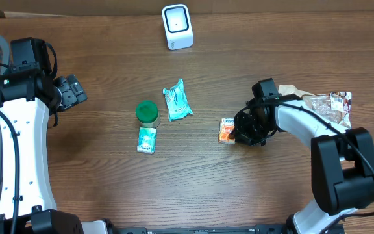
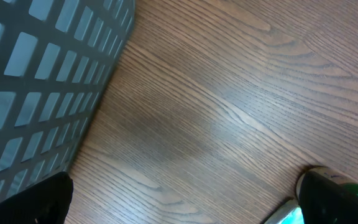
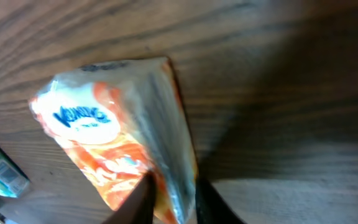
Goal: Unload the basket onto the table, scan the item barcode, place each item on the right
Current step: 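Grasp the orange Kleenex tissue pack with right gripper and lift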
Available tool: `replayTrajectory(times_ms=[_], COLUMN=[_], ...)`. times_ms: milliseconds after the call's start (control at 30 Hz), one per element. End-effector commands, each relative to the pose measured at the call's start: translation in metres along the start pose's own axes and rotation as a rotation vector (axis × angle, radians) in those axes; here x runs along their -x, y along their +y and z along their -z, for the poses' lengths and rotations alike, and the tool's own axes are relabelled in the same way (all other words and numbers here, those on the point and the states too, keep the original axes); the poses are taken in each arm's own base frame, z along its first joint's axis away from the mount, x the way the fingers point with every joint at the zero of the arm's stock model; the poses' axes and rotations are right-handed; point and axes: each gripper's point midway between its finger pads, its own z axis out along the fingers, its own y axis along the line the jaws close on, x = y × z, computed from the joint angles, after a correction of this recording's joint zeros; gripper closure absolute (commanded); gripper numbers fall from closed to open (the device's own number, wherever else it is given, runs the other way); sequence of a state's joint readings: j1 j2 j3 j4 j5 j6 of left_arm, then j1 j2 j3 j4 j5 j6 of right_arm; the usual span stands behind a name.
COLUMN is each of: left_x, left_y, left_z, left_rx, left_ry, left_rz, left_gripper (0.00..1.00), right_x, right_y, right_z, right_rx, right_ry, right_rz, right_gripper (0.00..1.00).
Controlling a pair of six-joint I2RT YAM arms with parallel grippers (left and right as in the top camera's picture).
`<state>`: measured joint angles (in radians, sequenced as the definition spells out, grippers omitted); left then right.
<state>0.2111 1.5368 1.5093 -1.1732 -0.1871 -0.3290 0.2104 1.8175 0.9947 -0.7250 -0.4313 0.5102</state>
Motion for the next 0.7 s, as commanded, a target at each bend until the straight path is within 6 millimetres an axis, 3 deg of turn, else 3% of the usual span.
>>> replayTrajectory(times_ms=[0, 133, 233, 333, 367, 467, 533, 667], left_x=[-0.001, -0.001, -0.001, -0.001, -0.001, -0.001, -0.001, -0.001], left_y=[-0.002, -0.002, -0.002, -0.002, -0.002, -0.002, -0.002, -0.002], left_z=[-0.001, -0.001, -0.001, -0.001, -0.001, -0.001, -0.001, -0.001], left_rx=[-0.005, -0.005, -0.005, -0.005, -0.005, -0.005, -0.005, -0.005], left_ry=[0.002, 0.002, 0.002, 0.002, 0.002, 0.002, 0.002, 0.002], left_rz=[-0.021, -0.021, -0.021, -0.021, -0.021, -0.021, -0.021, -0.021], left_gripper=[0.00, 0.01, 0.00, 0.00, 0.00, 0.00, 0.00, 0.00], right_x=[-0.009, -0.016, -0.022, -0.035, -0.044, -0.056, -0.061, -0.064], right_y=[-0.034, -0.042, -0.030, 0.017, 0.047, 0.090, 0.114, 0.137], right_z=[-0.018, -0.022, -0.022, -0.011, 0.004, 0.034, 0.058, 0.087], right_rx=[-0.099, -0.116, -0.051, 0.198, 0.365, 0.628, 0.813, 1.008], right_ry=[-0.016, -0.001, 0.039, 0.139, 0.185, 0.241, 0.269, 0.315], right_rz=[-0.064, -0.082, -0.049, 0.122, 0.221, 0.331, 0.397, 0.456], right_gripper=[0.85, 0.96, 0.96, 0.96, 0.96, 0.96, 0.96, 0.96])
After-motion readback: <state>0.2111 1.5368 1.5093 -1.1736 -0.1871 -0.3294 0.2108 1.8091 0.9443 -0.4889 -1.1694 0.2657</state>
